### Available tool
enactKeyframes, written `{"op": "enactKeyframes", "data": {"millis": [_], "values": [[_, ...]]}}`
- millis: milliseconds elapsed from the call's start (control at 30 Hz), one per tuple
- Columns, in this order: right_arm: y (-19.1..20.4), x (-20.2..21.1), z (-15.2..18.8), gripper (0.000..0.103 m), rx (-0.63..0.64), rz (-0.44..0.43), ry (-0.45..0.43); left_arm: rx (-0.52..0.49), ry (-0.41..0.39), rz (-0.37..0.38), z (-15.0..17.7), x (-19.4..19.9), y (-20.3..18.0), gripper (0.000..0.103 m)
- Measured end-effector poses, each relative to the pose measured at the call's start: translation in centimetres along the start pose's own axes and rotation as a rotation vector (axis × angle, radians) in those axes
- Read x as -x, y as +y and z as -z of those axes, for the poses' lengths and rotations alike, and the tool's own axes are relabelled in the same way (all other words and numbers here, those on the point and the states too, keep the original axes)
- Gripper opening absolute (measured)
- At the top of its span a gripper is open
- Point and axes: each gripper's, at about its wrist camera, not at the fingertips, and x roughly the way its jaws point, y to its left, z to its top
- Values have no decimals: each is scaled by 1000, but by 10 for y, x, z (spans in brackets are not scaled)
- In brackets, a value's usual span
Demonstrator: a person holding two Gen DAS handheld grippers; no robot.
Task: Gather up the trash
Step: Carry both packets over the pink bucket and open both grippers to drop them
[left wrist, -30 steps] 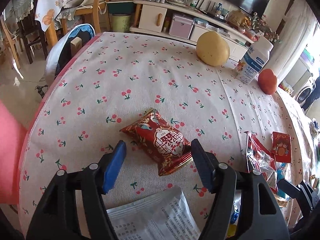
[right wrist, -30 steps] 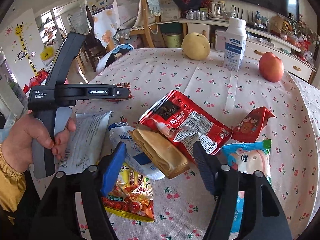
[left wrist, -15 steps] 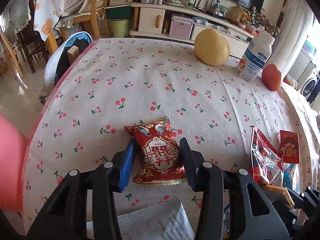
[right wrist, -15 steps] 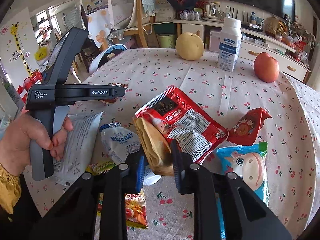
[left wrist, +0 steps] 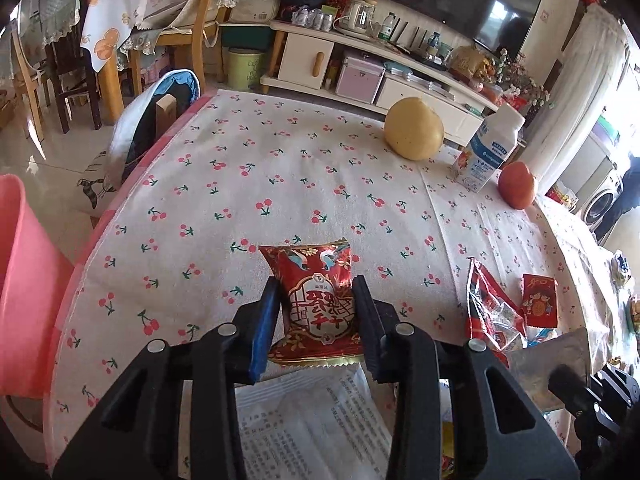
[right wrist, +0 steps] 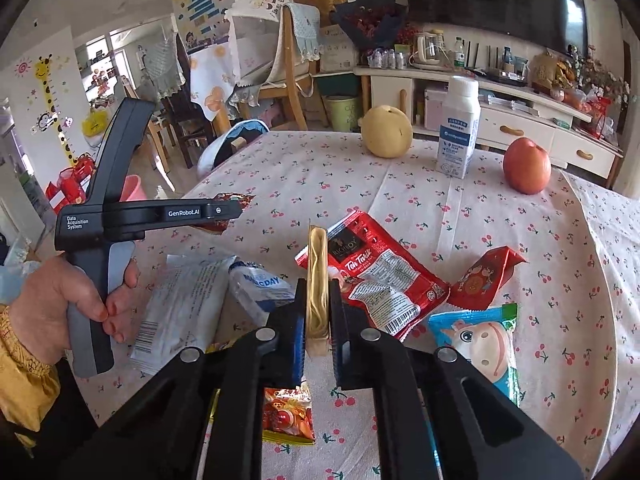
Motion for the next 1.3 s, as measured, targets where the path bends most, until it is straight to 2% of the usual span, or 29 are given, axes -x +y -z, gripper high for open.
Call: {"op": "enactKeyframes", "data": {"millis": [200, 367, 600, 667, 800, 900, 1000, 1300], "values": [[4, 13, -1, 11, -46, -63, -23, 68, -64, 20, 9, 50, 21, 39], [3, 17, 1, 11, -117, -134, -26, 111, -117, 3, 19, 89, 47, 39], [21, 18, -4, 11, -153, -141, -30, 144, -207, -97, 8, 118, 90, 39], [33, 18, -8, 11, -141, -140, -33, 172, -212, -97, 5, 121, 104, 39], [64, 12, -20, 11, -132, -165, -33, 212, -228, -142, 1, 127, 132, 39], [95, 3, -34, 11, -132, -214, -35, 274, -244, -145, -2, 133, 158, 39], [130, -11, -53, 11, -118, -270, -39, 327, -258, -179, -5, 137, 183, 39], [239, -67, -103, 11, -46, -412, -14, 520, -272, -183, -1, 149, 252, 39]]}}
